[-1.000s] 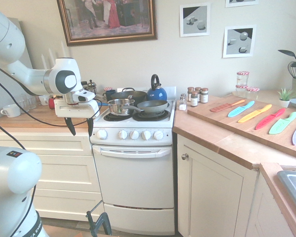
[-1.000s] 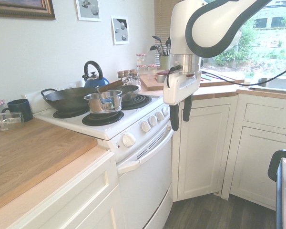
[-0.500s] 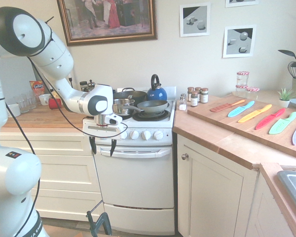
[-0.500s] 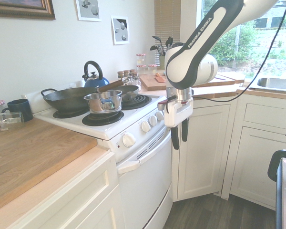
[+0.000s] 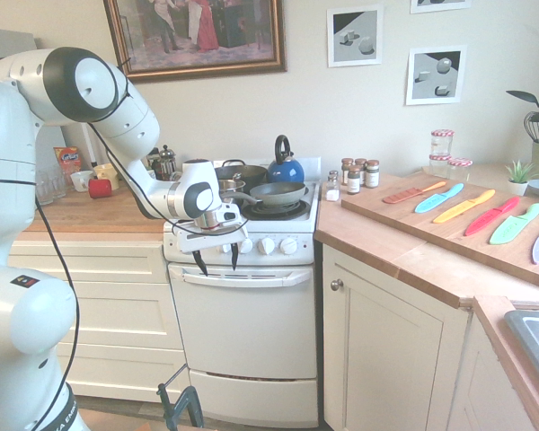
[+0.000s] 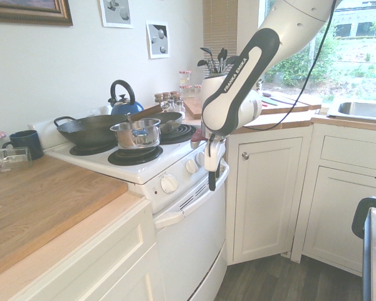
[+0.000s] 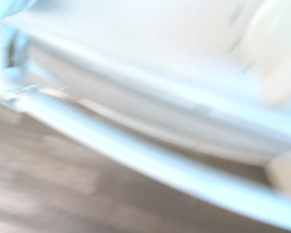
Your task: Open the oven
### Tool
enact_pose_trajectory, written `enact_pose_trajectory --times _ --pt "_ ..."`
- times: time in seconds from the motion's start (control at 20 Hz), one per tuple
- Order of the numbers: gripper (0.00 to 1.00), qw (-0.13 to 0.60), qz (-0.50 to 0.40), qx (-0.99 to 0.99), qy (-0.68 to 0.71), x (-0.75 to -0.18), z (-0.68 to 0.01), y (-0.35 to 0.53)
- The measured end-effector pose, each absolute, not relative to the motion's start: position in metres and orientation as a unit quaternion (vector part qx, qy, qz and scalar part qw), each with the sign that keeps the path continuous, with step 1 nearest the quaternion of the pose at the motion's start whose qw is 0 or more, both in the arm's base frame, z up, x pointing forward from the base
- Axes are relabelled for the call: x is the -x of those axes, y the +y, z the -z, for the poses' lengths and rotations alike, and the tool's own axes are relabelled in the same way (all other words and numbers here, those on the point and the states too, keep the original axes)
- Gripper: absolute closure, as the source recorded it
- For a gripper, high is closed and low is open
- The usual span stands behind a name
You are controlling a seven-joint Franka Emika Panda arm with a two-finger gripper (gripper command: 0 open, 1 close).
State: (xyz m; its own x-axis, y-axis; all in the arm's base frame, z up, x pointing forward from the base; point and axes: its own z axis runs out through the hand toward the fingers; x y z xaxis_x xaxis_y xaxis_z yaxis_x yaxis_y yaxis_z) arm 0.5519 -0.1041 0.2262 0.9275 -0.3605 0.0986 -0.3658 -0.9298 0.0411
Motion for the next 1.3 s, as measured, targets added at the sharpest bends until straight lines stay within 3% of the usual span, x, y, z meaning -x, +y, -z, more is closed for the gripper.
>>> enact_pose_trajectory --times 0.45,0.8,1.3 --pt "0.0 0.04 -0.03 -0.997 -0.061 -0.543 -0.183 -0.121" --pt "0.0 0.052 -0.069 -0.996 -0.039 -0.57 -0.219 -0.119" --pt "0.0 0.04 -0.024 -0.998 -0.037 -0.57 -0.175 -0.131"
